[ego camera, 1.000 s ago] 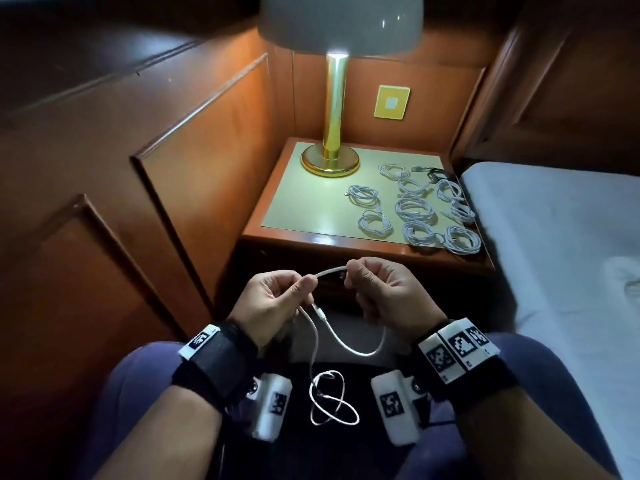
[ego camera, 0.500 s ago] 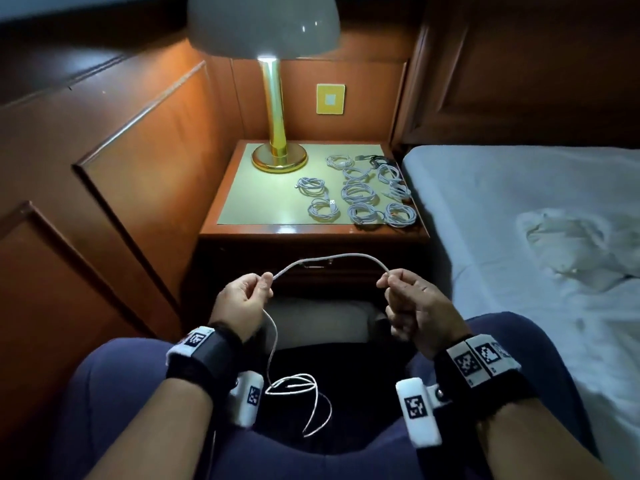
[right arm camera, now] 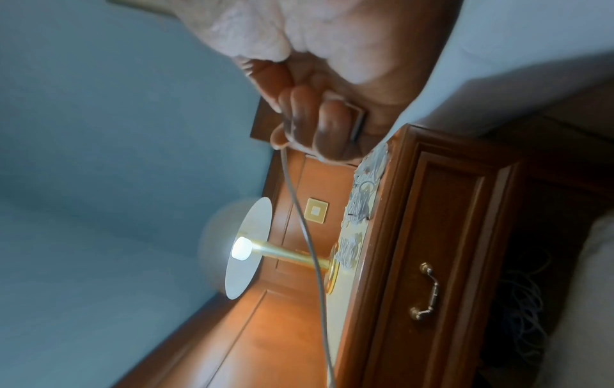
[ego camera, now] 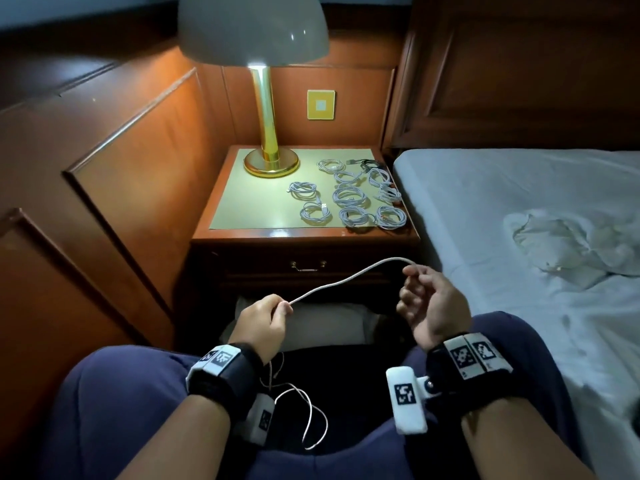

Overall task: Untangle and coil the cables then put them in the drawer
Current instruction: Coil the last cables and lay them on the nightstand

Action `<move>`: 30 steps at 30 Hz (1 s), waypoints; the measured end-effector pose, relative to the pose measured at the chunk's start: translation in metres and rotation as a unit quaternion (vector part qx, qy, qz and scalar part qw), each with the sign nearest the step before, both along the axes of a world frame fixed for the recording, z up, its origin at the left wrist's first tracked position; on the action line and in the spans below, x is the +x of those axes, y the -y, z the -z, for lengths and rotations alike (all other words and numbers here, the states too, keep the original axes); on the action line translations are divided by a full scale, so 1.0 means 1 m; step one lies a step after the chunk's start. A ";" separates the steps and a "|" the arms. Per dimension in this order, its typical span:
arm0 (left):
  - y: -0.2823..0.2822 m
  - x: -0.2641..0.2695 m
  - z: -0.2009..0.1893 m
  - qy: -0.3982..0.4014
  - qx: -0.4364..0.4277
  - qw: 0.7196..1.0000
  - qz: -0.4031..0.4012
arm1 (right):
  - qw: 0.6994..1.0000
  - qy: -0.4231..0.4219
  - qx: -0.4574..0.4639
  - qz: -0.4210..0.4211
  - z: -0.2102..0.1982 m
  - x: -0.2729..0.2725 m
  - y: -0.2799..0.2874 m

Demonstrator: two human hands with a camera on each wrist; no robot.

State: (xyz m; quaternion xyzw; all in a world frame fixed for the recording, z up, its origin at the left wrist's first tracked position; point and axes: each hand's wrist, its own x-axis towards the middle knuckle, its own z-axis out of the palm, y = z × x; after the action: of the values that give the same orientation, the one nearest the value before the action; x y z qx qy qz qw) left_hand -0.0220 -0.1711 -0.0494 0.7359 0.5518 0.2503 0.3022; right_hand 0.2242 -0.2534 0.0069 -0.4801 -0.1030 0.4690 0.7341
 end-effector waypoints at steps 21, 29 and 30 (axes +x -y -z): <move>0.003 0.013 0.007 0.101 0.104 0.963 0.226 | 0.820 0.444 -0.110 -0.344 0.034 -0.043 -0.016; 0.004 0.015 0.003 0.090 -0.008 0.972 0.217 | 0.854 0.288 -0.077 -0.427 0.019 -0.044 -0.012; 0.004 0.014 0.000 0.086 -0.018 0.973 0.214 | 0.862 0.257 -0.084 -0.429 0.019 -0.044 -0.011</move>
State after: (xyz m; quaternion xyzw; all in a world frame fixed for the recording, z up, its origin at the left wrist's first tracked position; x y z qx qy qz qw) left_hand -0.0076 -0.1752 -0.0491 0.8072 0.3577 0.2318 0.4084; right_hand 0.1799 -0.2424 -0.0126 -0.5516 -0.4438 0.6045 0.3651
